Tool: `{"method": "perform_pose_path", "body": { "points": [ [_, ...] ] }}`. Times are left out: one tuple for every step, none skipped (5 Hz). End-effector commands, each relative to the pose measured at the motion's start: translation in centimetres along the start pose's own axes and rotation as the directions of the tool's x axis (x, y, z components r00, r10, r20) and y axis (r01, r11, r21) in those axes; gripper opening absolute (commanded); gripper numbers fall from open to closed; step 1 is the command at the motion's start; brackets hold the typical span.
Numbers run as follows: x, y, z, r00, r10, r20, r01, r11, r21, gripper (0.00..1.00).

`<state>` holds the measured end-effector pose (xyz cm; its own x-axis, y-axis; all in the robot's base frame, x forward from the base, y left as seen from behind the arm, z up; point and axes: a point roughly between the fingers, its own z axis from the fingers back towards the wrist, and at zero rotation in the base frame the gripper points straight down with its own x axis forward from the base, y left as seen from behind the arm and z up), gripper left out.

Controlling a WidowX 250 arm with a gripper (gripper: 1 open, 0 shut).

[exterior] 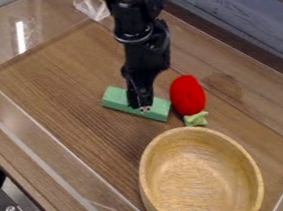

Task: Put the green block in the brown bowl

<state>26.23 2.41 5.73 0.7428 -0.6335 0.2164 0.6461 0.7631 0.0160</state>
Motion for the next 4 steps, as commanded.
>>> {"method": "perform_pose_path", "body": {
  "points": [
    [1.1, 1.1, 0.6, 0.999, -0.002, 0.035, 0.001, 1.0, 0.019, 0.0],
    [1.1, 1.5, 0.5, 0.999, 0.015, 0.041, -0.015, 1.0, 0.011, 0.0],
    [0.6, 2.0, 1.1, 0.997, 0.068, 0.045, -0.069, 0.998, 0.015, 0.0],
    [0.1, 2.2, 1.2, 0.993, 0.108, 0.043, -0.109, 0.994, 0.009, 1.0]
  ]
}}
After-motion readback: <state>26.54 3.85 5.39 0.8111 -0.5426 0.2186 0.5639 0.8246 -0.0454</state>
